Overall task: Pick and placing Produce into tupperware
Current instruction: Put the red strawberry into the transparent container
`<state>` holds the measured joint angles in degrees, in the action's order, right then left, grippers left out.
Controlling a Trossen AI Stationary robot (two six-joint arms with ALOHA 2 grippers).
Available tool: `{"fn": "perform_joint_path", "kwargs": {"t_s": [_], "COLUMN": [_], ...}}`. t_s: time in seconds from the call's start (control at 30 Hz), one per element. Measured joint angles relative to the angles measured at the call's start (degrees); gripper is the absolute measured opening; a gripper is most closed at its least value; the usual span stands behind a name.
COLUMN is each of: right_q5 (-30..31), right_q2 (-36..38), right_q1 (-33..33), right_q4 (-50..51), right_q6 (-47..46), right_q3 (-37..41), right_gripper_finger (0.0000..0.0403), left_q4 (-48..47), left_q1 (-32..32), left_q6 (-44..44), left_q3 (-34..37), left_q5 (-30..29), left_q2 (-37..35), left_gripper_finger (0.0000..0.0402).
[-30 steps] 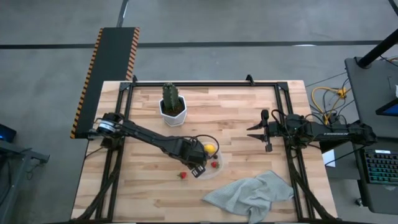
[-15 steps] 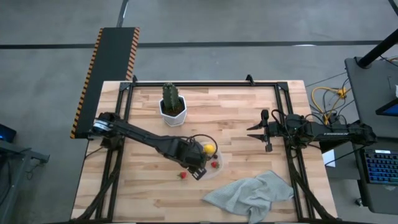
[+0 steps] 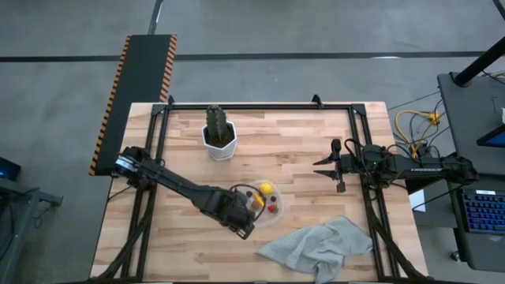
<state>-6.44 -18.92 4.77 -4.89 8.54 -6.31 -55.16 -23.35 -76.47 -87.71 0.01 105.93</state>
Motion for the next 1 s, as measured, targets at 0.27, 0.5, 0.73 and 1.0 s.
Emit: {"fn": "perform_joint_path", "kwargs": {"t_s": [0.27,0.5,0.73,1.0], "right_q5": [0.0,0.0,0.0,0.0], "right_q2": [0.0,0.0,0.0,0.0], "right_q1": [0.0,0.0,0.0,0.0], "right_q4": [0.1,0.1,0.3,0.4], "right_q6": [-0.1,-0.1,-0.1,-0.1], "right_q3": [0.0,0.0,0.0,0.0], "right_gripper_finger": [0.0105,0.0105,0.0105,0.0105], "left_q4": [-2.6,-3.5,-4.9,0.5], "left_q1": [-0.6,-0.7,-0.8,-0.8], "left_q6": [2.3,3.9,3.3,3.3], "left_q3": [0.1,0.2,2.4,5.7], "left_q5": [1.4,3.6,3.9,5.7], "left_q2": [1.9,3.9,4.2,4.2], "left_gripper_finger": [0.0095,0.0095,0.0095,0.0095]}}
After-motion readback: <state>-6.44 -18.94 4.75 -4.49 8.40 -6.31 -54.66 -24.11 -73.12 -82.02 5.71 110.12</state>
